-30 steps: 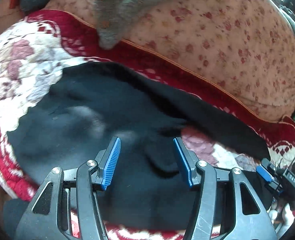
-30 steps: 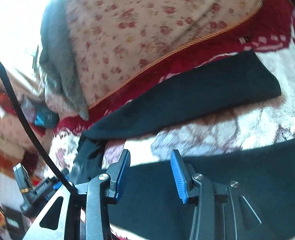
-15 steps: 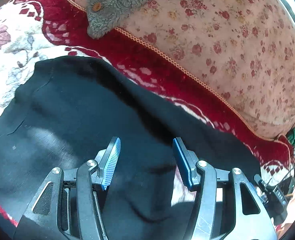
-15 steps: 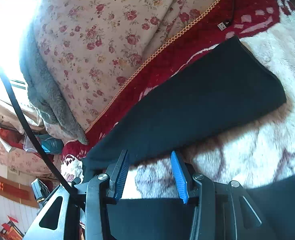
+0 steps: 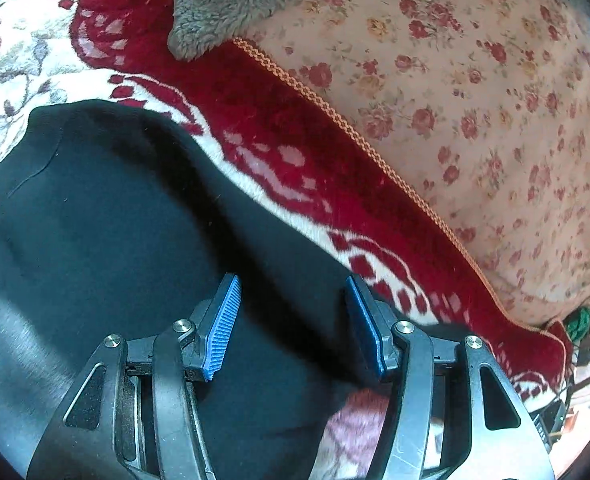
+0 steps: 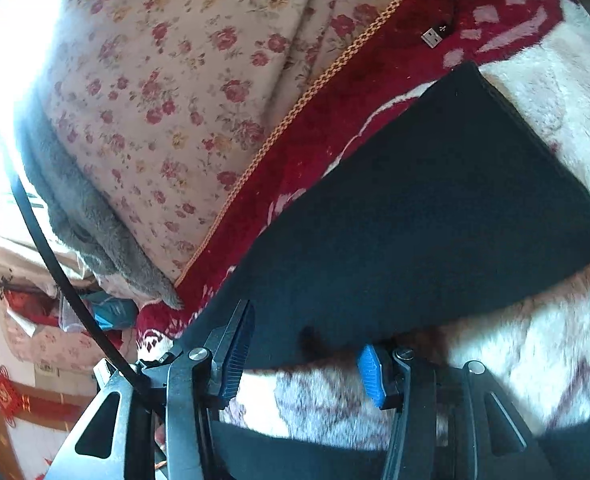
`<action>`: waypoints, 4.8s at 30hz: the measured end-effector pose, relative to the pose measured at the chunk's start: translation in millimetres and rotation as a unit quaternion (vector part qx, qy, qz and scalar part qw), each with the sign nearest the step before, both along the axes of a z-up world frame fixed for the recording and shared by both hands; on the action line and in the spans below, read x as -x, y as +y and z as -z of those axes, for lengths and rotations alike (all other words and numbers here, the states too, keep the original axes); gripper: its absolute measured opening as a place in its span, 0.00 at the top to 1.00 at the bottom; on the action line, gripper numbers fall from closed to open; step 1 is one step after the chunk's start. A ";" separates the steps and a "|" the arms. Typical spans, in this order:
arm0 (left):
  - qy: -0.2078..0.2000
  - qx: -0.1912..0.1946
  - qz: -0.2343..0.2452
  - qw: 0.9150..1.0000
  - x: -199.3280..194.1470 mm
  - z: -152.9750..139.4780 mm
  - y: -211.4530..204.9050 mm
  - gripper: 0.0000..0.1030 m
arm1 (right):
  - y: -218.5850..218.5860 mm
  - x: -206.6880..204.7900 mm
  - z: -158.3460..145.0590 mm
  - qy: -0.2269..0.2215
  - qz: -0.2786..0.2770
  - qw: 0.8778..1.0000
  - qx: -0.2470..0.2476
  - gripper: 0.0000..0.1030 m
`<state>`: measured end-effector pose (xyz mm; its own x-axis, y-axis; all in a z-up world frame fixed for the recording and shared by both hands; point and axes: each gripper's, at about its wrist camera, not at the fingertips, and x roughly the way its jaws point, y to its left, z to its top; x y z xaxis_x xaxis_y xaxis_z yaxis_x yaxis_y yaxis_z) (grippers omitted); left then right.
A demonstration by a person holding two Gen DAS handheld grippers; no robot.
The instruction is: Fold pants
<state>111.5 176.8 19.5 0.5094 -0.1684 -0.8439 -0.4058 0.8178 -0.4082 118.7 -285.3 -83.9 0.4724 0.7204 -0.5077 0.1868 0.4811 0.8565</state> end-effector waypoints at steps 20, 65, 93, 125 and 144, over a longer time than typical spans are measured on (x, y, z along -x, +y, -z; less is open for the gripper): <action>-0.050 -0.003 -0.002 0.999 10.2 -22.1 10.9 0.95 | -11.9 1.7 -24.7 -0.095 0.005 0.995 -0.003 0.92; -0.059 -0.083 0.020 0.995 206.7 -20.1 -10.4 0.93 | -86.5 180.5 -16.7 -0.035 0.070 0.990 0.114 0.89; -0.039 -0.023 -0.106 0.993 226.8 -34.5 109.9 0.64 | 300.6 173.9 -110.1 -0.288 -0.389 0.865 0.134 0.64; -0.076 0.021 -0.127 0.989 209.7 -29.9 138.8 0.89 | 357.5 147.4 -87.2 -0.299 -0.412 0.849 0.139 0.91; -0.034 -0.071 -0.140 0.987 232.5 -25.1 128.8 0.89 | 352.2 165.1 -86.6 -0.265 -0.409 0.861 0.145 0.78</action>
<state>-121.0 305.7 44.6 0.5747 0.1050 -0.8116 -0.6005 0.7280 -0.3309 -46.4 66.9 2.7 0.0874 0.8018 -0.5912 -0.6955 0.4740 0.5400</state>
